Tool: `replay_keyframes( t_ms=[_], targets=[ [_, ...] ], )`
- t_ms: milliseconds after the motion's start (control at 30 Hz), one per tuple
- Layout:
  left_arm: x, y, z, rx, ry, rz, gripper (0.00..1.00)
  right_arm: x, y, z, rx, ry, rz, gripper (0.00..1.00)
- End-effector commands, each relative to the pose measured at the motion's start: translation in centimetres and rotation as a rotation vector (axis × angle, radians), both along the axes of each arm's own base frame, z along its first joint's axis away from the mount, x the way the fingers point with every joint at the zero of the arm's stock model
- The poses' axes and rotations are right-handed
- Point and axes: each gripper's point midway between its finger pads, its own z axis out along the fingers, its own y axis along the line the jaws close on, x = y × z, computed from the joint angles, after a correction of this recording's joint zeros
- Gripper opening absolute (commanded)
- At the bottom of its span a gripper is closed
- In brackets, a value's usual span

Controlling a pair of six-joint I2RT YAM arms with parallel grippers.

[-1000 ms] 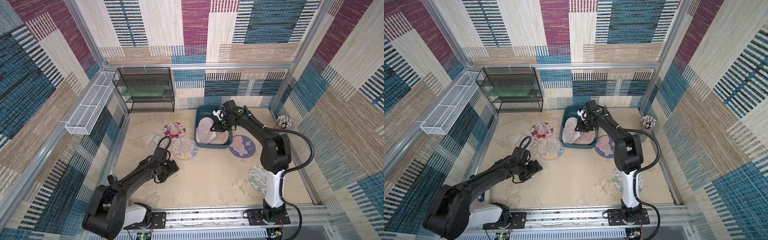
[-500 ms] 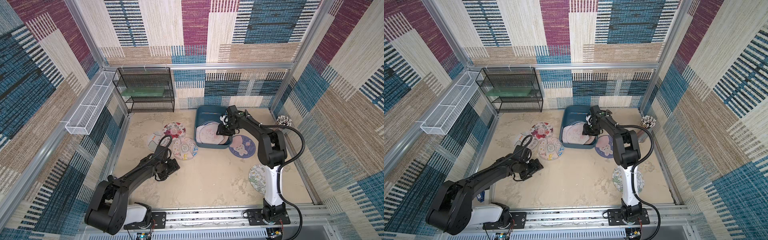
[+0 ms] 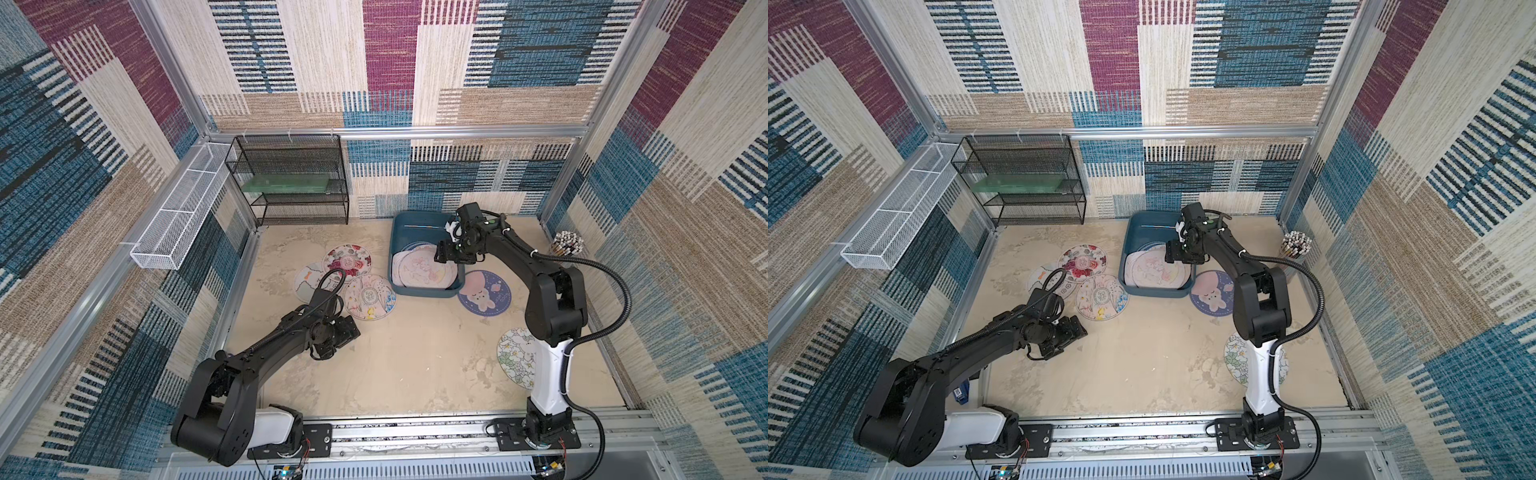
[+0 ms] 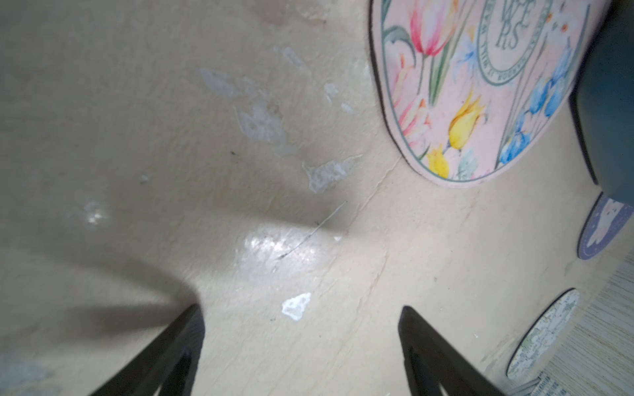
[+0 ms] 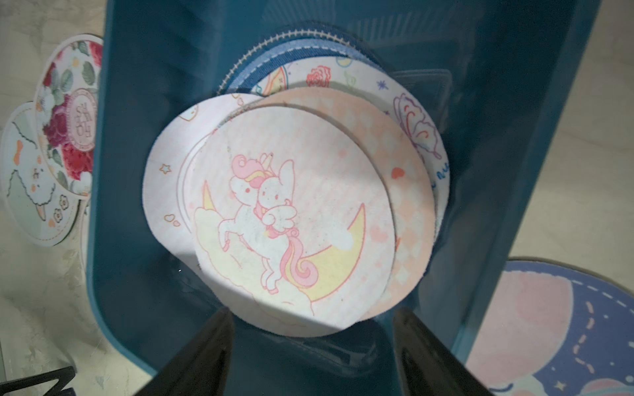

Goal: Put the coasters into the storage box
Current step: Place the coaster in the storage box.

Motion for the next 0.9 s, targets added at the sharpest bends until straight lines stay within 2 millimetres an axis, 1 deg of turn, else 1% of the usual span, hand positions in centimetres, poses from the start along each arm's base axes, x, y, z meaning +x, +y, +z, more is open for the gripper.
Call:
replay_keyframes(
  t_ms=[0, 100, 200, 300, 400, 500, 567, 667, 767, 867],
  targets=[
    [0.5, 0.9, 0.4, 0.054, -0.011, 0.000, 0.88, -1.2, 1.9, 2.1, 0.040, -0.021, 0.042, 0.78],
    [1.9, 1.4, 1.6, 0.084, -0.052, 0.019, 0.87, -3.2, 4.2, 3.1, 0.069, -0.022, 0.094, 0.78],
    [4.3, 1.8, 3.6, 0.141, -0.126, 0.007, 0.86, -5.3, 6.1, 3.5, 0.096, -0.015, 0.133, 0.78],
    [7.4, 1.6, 5.6, 0.205, -0.182, -0.062, 0.83, -7.3, 7.2, 3.6, 0.126, 0.000, 0.157, 0.78],
    [10.7, 0.6, 6.4, 0.238, -0.200, -0.142, 0.80, -9.0, 7.6, 3.4, 0.148, 0.016, 0.175, 0.78],
    [13.8, -0.7, 6.3, 0.242, -0.221, -0.201, 0.77, -10.2, 7.1, 3.2, 0.168, 0.029, 0.176, 0.79],
    [15.7, -1.5, 5.8, 0.241, -0.227, -0.236, 0.75, -10.7, 6.4, 3.1, 0.171, 0.033, 0.169, 0.80],
    [17.8, -2.3, 4.6, 0.260, -0.227, -0.276, 0.73, -11.3, 5.7, 3.1, 0.177, 0.037, 0.159, 0.80],
    [19.1, -2.7, 3.1, 0.277, -0.207, -0.304, 0.72, -11.5, 5.0, 3.3, 0.177, 0.032, 0.145, 0.80],
    [19.4, -3.2, 1.4, 0.282, -0.173, -0.336, 0.71, -11.7, 4.5, 3.4, 0.179, 0.030, 0.130, 0.80]
  ],
)
